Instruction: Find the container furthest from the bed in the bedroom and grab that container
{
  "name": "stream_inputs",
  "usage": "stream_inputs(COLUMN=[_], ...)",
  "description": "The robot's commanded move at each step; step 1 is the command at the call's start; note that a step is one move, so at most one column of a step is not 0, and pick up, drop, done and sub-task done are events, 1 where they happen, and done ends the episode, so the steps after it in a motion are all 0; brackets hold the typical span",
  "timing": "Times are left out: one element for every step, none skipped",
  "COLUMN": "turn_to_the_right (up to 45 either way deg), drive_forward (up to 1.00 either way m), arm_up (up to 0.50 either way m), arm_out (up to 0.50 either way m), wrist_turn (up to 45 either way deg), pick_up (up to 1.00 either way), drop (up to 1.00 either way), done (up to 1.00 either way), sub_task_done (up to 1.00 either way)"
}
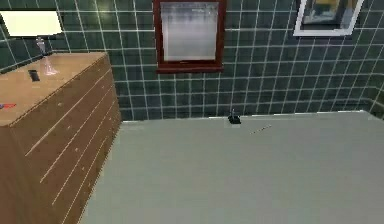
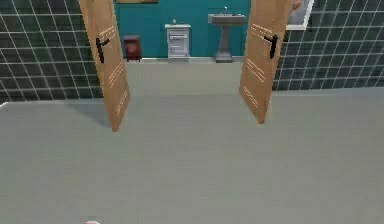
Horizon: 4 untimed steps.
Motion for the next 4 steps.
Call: stream_inputs(turn_to_the_right=[45.0, 45.0, 21.0, 0.0], drive_forward=[0.00, 0.00, 0.00, 0.15], arm_up=[0.00, 0.00, 0.00, 0.00], arm_out=[0.00, 0.00, 0.00, 0.00], wrist_turn=[0.0, 0.0, 0.0, 0.0], pick_up=[0.00, 0.00, 0.00, 0.00], drop=[0.00, 0.00, 0.00, 0.00], done=[0.00, 0.00, 0.00, 0.00], sub_task_done=[0.00, 0.00, 0.00, 0.00])
